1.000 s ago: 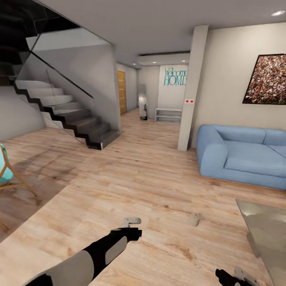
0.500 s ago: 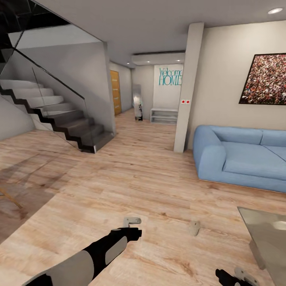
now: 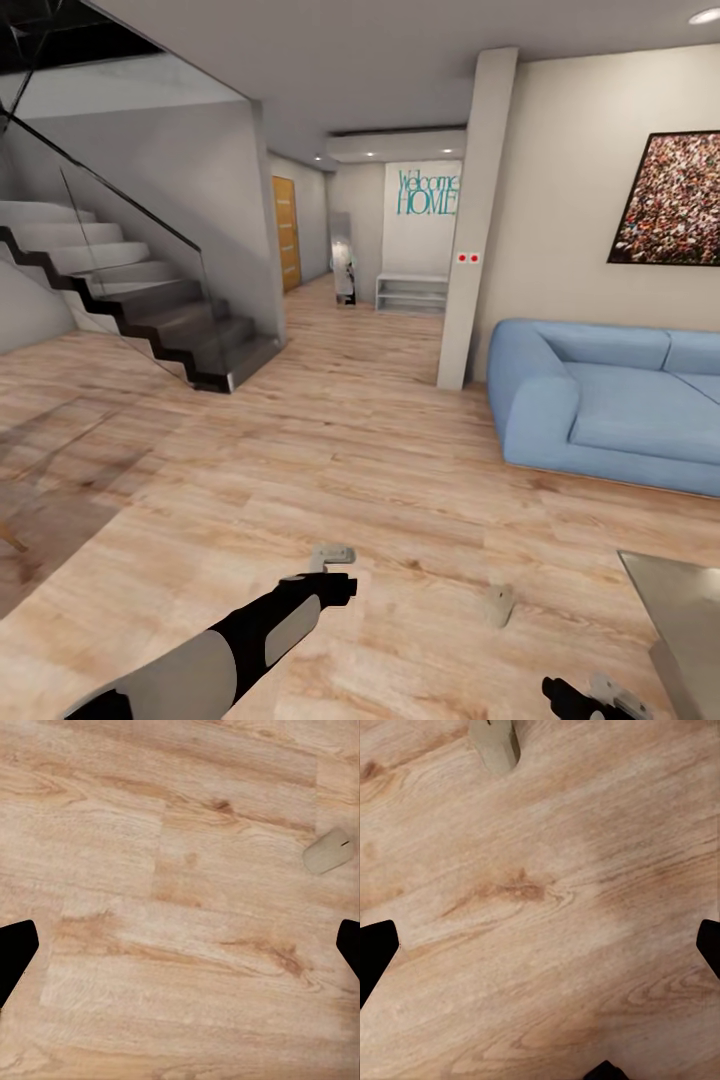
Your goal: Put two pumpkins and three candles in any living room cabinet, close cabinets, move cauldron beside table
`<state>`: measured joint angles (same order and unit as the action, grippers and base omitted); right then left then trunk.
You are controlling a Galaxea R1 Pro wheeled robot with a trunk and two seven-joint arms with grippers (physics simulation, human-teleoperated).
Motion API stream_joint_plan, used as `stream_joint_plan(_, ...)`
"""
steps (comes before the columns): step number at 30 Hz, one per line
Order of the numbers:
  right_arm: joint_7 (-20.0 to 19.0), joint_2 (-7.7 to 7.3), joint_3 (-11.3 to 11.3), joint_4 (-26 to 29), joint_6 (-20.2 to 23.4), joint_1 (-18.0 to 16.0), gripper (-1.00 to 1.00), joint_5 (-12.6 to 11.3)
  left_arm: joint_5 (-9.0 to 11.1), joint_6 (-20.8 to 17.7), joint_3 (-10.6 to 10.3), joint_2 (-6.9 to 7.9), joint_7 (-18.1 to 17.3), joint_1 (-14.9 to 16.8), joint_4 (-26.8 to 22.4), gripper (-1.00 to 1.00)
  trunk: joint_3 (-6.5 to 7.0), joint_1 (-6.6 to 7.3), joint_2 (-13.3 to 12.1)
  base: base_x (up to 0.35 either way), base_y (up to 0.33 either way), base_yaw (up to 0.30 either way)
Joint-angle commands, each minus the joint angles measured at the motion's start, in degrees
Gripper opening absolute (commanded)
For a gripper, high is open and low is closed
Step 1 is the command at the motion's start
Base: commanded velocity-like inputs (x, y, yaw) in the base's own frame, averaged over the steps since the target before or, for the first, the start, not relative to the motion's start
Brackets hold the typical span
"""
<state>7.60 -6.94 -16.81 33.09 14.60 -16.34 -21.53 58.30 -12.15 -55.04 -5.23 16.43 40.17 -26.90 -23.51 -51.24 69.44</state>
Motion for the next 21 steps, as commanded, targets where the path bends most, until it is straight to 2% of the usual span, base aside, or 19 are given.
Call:
stream_joint_plan(1,0.3,0.0,0.0,0.1,0.3,0.0,1.0,-0.6,0.4,-0.1,-0.4,0.04,0.5,0.1,-0.1,1.0,-0.07,-0.04,0.0,0.335,0.0,-0.004)
stream_joint_plan(14,0.3,-0.2,-0.1,0.1,0.7,0.0,1.0,-0.6,0.4,-1.1,-0.5,0.04,0.4,0.2,-2.7,1.0,-0.07,-0.04,0.0,0.335,0.0,-0.016)
stream_joint_plan(18,0.3,-0.23,-0.1,0.1,0.9,0.0,1.0,-0.6,0.3,-4.6,-0.8,-0.1,0.4,0.3,-3.5,1.0,-0.13,-0.04,0.0,0.324,-0.053,-0.21)
stream_joint_plan(21,0.3,-0.19,-0.1,0.1,0.9,0.0,1.0,-0.6,0.4,-8.7,-1.2,-0.12,0.8,0.7,-6.7,1.0,-0.18,-0.04,0.0,0.309,-0.106,-0.257)
